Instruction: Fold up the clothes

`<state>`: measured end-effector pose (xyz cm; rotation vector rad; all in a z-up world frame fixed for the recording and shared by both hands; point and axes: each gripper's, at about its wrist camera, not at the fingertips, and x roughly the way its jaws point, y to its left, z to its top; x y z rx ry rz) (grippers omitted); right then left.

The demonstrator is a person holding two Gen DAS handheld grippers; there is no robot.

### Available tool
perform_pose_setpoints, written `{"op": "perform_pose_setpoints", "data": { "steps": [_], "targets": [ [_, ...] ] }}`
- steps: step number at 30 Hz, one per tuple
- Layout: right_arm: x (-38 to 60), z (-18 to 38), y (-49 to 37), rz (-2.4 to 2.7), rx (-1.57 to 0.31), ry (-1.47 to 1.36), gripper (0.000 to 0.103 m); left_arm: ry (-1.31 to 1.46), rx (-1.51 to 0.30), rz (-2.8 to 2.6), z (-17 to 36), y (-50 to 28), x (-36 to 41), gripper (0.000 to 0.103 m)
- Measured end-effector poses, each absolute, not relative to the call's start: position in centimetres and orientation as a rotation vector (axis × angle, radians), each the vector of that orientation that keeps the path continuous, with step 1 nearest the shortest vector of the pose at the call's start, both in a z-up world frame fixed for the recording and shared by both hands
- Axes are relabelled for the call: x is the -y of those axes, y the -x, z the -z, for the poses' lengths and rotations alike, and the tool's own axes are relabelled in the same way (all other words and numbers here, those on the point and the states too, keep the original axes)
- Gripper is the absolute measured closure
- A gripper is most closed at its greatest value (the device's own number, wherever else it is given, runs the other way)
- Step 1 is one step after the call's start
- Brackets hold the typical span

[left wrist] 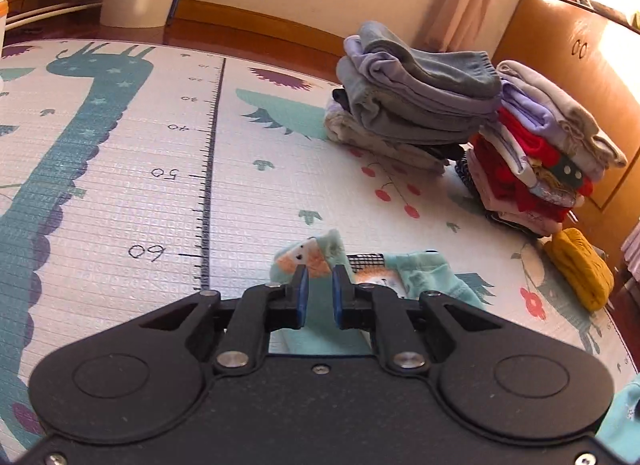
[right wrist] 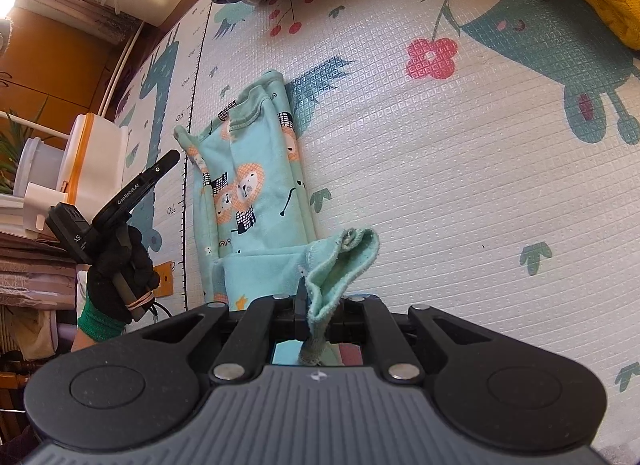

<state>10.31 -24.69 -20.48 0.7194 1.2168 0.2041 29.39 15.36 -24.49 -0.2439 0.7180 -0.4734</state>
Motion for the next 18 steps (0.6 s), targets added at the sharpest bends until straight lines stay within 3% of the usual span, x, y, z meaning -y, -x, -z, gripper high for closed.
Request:
{"op": "perform_pose_setpoints", "data": {
  "steps": [3, 5, 6, 9, 11, 12, 15, 18],
  "targets": [
    [24.7, 20.2, -10.4, -0.212, -1.209, -0.724, 0.095, 0.293, -0.718, 0.471, 24.5, -29.8, -15.4, 0.091],
    [24.7, 20.0, -10.5, -0.219, -1.203, -0.722, 0.095, 0.274, -0.695, 0.459, 24.0, -29.1, -14.5, 0.069],
    [24.6, 19.9, -10.5, -0.222, -1.201, -0.72, 0.095, 0.25, -0.682, 0.446, 23.8, -28.8, -13.9, 0.047],
    [24.7, 19.7, -10.6, -0.228, -1.192, -0.73, 0.095, 0.104, -0.661, 0.403, 23.9, -28.3, -11.3, 0.046],
    [24.6, 19.8, -10.6, -0.228, -1.192, -0.732, 0.094, 0.005, -0.652, 0.365, 24.1, -28.1, -9.6, 0.055],
    [24.6, 19.9, -10.6, -0.227, -1.193, -0.734, 0.094, -0.03, -0.654, 0.336, 24.3, -28.1, -9.0, 0.073],
    [24.4, 20.0, -10.5, -0.231, -1.197, -0.731, 0.094, -0.108, -0.674, 0.291, 25.2, -28.4, -7.8, 0.093],
    [24.2, 20.0, -10.6, -0.234, -1.196, -0.725, 0.094, -0.141, -0.679, 0.288, 25.6, -28.3, -7.0, 0.097]
  ]
}}
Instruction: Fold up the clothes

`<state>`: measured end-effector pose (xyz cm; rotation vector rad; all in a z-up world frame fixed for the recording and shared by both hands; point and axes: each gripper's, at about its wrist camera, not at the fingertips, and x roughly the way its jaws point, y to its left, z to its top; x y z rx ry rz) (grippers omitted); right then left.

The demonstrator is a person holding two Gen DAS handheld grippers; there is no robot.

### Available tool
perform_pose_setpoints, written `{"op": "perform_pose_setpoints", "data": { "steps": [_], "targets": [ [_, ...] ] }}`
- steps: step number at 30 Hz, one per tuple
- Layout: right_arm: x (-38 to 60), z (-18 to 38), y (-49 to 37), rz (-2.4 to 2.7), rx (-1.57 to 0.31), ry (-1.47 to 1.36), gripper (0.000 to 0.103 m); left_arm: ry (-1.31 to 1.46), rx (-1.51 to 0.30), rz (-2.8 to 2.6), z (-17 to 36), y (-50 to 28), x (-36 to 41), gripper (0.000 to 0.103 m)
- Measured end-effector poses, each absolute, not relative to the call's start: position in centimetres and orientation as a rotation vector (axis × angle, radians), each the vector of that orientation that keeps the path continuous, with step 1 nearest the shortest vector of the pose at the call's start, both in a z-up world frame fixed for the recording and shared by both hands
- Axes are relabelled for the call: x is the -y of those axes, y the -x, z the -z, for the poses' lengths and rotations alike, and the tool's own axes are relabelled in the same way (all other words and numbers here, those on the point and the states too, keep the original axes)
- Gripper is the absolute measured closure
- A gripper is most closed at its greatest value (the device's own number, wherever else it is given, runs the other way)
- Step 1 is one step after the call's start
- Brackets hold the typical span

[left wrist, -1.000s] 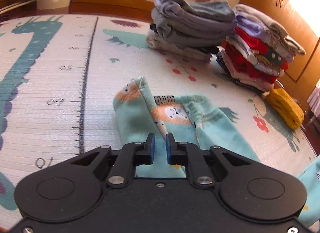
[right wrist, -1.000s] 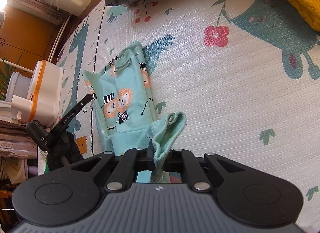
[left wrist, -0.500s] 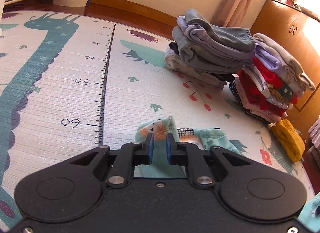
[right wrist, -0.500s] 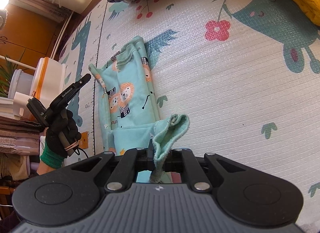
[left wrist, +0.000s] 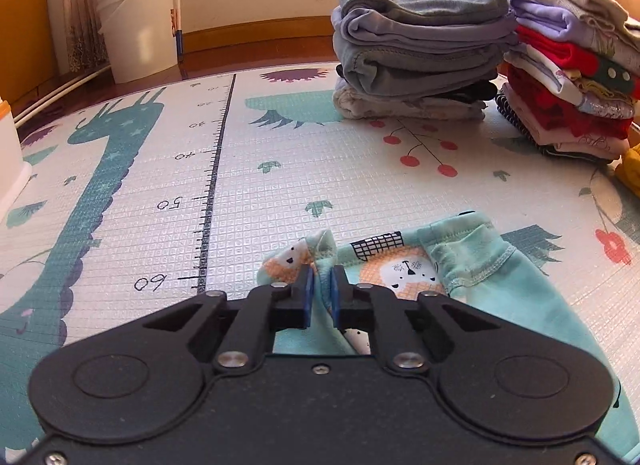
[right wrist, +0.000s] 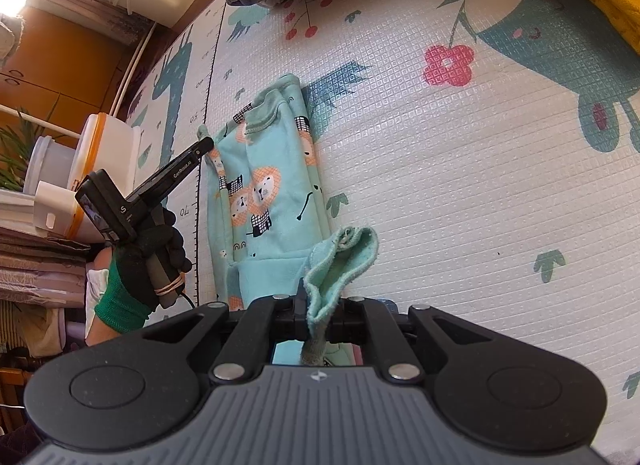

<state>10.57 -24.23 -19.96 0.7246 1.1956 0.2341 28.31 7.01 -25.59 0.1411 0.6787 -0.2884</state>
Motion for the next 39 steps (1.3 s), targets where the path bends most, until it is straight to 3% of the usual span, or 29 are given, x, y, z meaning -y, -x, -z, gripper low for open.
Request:
{"op": "perform_pose_setpoints", "data": {
  "steps": [11, 12, 13, 14, 15, 20, 25, 33, 39],
  "targets": [
    [24.2, 20.3, -10.5, -0.23, -1.199, -0.724, 0.094, -0.227, -0.734, 0.39, 27.5, -29.4, -4.0, 0.096],
    [24.2, 20.3, -10.5, -0.229, -1.2, -0.724, 0.094, -0.211, -0.743, 0.403, 27.3, -29.6, -4.2, 0.089],
    [24.2, 20.4, -10.4, -0.229, -1.201, -0.724, 0.094, -0.157, -0.75, 0.429, 26.9, -29.6, -4.9, 0.07],
    [24.1, 20.4, -10.4, -0.229, -1.201, -0.723, 0.094, -0.081, -0.747, 0.464, 26.4, -29.5, -6.0, 0.061],
    [24.1, 20.4, -10.4, -0.23, -1.199, -0.722, 0.094, -0.017, -0.74, 0.486, 25.9, -29.3, -7.1, 0.059],
    [24.3, 20.2, -10.5, -0.229, -1.187, -0.726, 0.094, 0.195, -0.68, 0.473, 24.0, -28.6, -13.2, 0.068],
    [24.5, 20.1, -10.7, -0.228, -1.179, -0.73, 0.094, 0.14, -0.673, 0.464, 24.2, -29.4, -13.7, 0.09],
    [24.0, 20.0, -10.8, -0.227, -1.189, -0.71, 0.094, -0.124, -0.79, 0.497, 27.0, -32.1, -7.1, 0.09],
    [23.6, 19.9, -10.6, -0.229, -1.195, -0.693, 0.094, -0.044, -0.804, 0.507, 26.9, -32.7, -7.7, 0.09]
  ]
}}
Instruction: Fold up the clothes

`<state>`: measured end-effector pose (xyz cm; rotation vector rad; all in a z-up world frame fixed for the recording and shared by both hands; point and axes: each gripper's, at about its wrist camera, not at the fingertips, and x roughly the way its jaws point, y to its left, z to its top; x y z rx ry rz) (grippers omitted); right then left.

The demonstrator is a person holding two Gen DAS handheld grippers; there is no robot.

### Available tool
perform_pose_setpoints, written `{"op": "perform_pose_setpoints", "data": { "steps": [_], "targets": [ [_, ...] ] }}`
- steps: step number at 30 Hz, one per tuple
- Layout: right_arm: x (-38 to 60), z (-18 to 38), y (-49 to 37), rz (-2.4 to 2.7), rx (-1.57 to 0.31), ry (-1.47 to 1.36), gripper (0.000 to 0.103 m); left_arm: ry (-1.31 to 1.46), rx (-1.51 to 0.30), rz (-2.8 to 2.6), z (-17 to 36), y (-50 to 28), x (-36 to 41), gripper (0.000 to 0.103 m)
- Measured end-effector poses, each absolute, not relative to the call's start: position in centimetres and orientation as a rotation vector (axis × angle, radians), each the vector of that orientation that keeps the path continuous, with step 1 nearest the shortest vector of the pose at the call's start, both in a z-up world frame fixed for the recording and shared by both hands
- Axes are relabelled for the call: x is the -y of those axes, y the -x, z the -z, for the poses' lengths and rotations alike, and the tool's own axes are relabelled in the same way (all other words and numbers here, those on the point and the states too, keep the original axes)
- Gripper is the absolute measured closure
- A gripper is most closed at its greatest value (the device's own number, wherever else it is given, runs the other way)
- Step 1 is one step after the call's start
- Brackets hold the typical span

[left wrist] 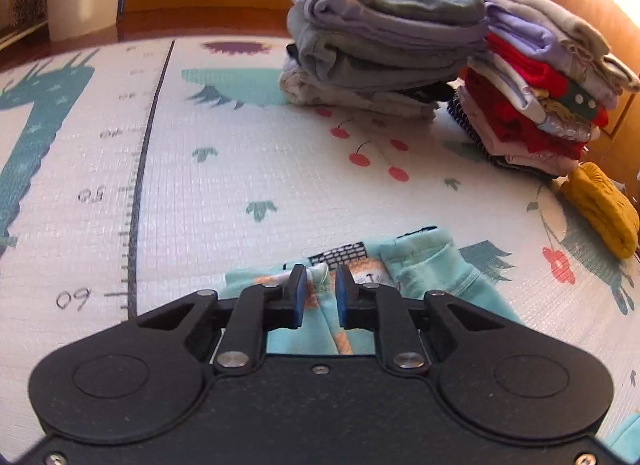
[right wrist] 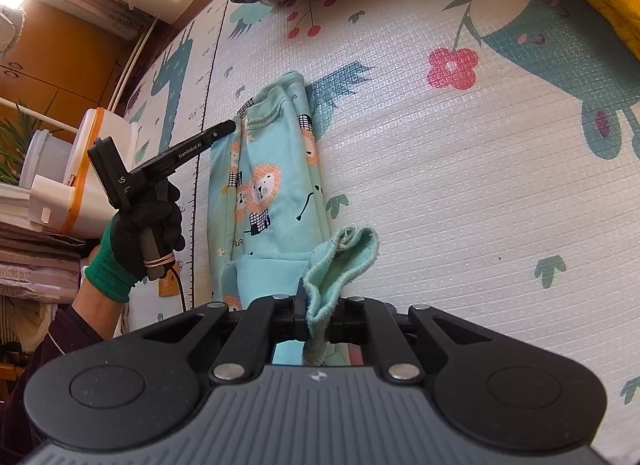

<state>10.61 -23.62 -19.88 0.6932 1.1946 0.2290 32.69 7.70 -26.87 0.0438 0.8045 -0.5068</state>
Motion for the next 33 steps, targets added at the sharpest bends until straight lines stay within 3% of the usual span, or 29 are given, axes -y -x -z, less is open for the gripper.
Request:
{"op": "perform_pose_setpoints", "data": {
  "steps": [10, 21, 27, 33],
  "targets": [
    [23.0, 18.7, -11.1, -0.25, -1.171, -0.671, 0.094, 0.143, -0.686, 0.487, 21.6, -25.1, -16.3, 0.09],
    [22.9, 17.5, -11.4, -0.243, -1.142, -0.655, 0.094, -0.055, -0.785, 0.627, 27.3, -18.9, -10.4, 0.09],
    [22.6, 16.4, -11.6, -0.238, -1.118, -0.651, 0.094, -0.01, -0.72, 0.649, 24.0, -16.0, -12.3, 0.089],
    [22.2, 15.9, -11.9, -0.241, -1.103, -0.661, 0.094, -0.003, -0.804, 0.619, 27.4, -15.1, -11.9, 0.09]
  ]
}}
